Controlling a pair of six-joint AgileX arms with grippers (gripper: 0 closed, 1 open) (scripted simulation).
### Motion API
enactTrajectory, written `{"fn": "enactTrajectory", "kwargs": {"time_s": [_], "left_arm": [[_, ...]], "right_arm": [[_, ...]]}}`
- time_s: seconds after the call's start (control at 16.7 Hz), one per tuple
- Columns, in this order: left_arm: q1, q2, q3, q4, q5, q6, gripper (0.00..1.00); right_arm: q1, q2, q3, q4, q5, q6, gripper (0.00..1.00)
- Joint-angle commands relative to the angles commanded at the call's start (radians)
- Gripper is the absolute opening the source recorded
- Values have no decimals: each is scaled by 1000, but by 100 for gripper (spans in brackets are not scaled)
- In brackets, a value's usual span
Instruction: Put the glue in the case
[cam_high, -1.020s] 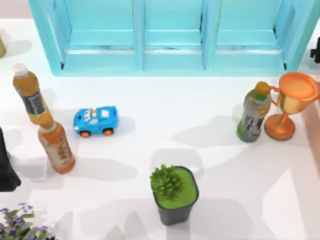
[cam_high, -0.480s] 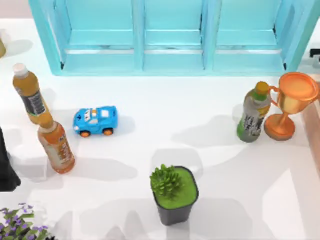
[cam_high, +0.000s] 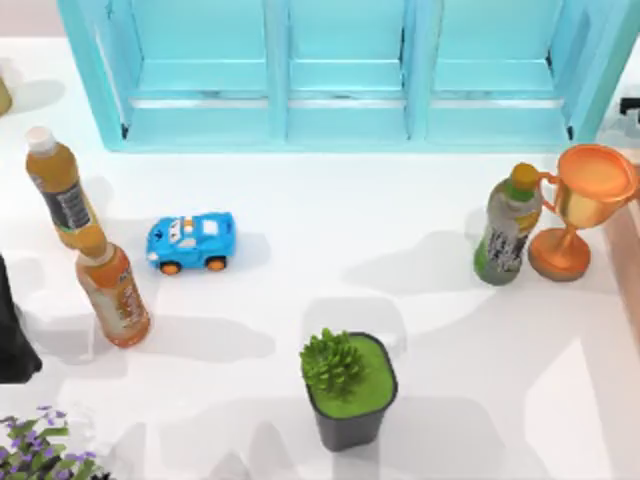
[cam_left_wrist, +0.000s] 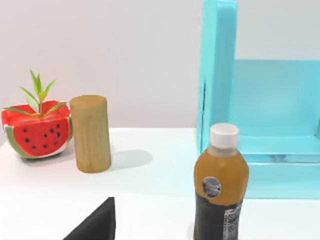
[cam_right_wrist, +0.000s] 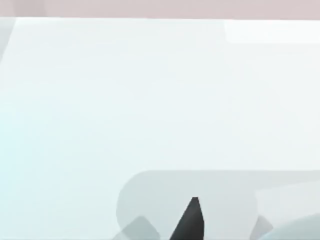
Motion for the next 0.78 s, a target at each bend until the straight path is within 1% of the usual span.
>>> {"fn": "enactTrajectory", "kwargs": {"time_s": [0.12,0.3,0.48,0.6,0.78], "left_arm": [[0,0,0,0,0,0,100],[0,0,0,0,0,0,100],[0,0,0,0,0,0,100],[0,0,0,0,0,0,100],[0,0,0,0,0,0,100]], "right_arm": [[-17,-29,27,-36,12,9,0],[-55,-104,66,-152,35,25,0],[-65,-175,80,-265,44,33,0],[-57,-206,80,-300,36,31,0],[-21,-212,80,-298,9,9,0]]}}
